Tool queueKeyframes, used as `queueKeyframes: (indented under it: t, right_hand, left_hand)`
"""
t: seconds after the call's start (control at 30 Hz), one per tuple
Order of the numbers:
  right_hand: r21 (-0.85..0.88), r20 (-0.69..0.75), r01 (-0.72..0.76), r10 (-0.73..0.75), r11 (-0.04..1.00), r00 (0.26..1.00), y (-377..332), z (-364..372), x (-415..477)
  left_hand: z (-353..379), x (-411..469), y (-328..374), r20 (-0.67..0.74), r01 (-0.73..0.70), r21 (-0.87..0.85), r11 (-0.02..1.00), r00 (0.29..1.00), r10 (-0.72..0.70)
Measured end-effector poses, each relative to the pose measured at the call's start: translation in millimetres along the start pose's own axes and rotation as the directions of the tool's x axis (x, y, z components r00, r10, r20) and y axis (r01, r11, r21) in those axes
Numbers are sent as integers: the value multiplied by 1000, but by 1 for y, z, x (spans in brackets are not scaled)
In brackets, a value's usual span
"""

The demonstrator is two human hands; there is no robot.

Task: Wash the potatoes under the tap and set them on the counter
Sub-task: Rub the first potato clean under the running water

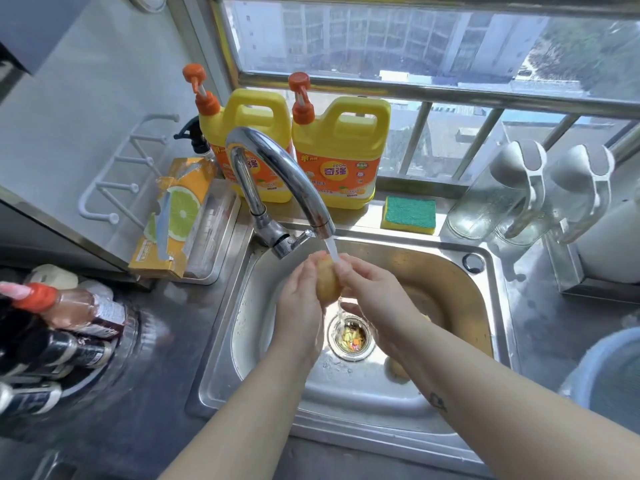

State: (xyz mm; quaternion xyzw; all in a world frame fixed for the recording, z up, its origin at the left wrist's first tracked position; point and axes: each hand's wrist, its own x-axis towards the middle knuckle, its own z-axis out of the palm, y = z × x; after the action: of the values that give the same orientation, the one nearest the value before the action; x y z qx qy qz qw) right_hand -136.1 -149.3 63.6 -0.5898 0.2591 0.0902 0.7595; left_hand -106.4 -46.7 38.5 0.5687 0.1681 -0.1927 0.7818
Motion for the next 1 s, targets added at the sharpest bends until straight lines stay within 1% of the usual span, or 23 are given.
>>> queueKeyframes:
  t: [0.07, 0.13, 0.2, 0.27, 0.33, 0.4, 0.43, 0.5, 0.53, 0.6, 0.67, 0.73, 0.83, 0.93, 1.0]
  right_hand:
    - [-179, 54, 130, -122, 975, 991, 0, -6, 0]
    - [-304, 142, 223, -188, 926, 972, -2, -11, 1]
    - [-298, 223, 256, -193, 920, 955, -3, -11, 1]
    - [-297, 181, 252, -205, 921, 962, -2, -10, 2]
    - [-235, 95, 229, -212, 945, 973, 1, -8, 4]
    - [-117, 16, 166, -166, 979, 986, 5, -8, 5]
    - [-66, -6, 145, -146, 987, 989, 6, -8, 5]
    - [-35, -15, 122, -123, 992, 992, 9, -8, 5]
    - [-35, -11, 112, -112, 993, 994, 10, -7, 6]
    - [-33, -12, 80, -80, 996, 997, 12, -6, 7]
    - [-22, -30, 49, -50, 999, 998, 13, -5, 9]
    - [-34, -45, 37, -38, 999, 998, 11, -4, 9]
    - [-92, -13, 55, -56, 994, 998, 9, -7, 10]
    - [-150, 69, 68, -58, 986, 996, 11, -10, 9]
    - [-198, 107, 87, -67, 976, 992, 13, -12, 8]
  left_hand:
    - [-3, 5, 8, -10, 108, -108, 988, 994, -110]
    - [-4, 7, 17, 13, 177, -90, 980, 984, -176]
    - [-3, 7, 21, 22, 200, -11, 980, 980, -199]
    - [-3, 6, 22, 38, 192, 39, 981, 980, -193]
    - [-4, 2, 21, 85, 150, 73, 986, 984, -156]
    - [-5, -3, 18, 141, 97, 100, 990, 984, -111]
    - [-8, -5, 15, 171, 68, 131, 989, 981, -90]
    - [-17, -7, 6, 248, -10, 248, 969, 967, -54]
    - [-22, -8, 2, 290, -62, 332, 941, 956, -39]
    - [-28, -8, -1, 345, -194, 501, 843, 939, 10]
    - [-28, -9, 0, 359, -296, 590, 751, 929, 85]
    - [-24, -10, 1, 338, -320, 612, 723, 933, 126]
    - [-18, -5, -2, 234, -234, 574, 785, 965, 117]
    - [-15, 7, -1, 106, -144, 508, 849, 989, 104]
    - [-14, 14, 3, 40, -83, 498, 863, 997, 73]
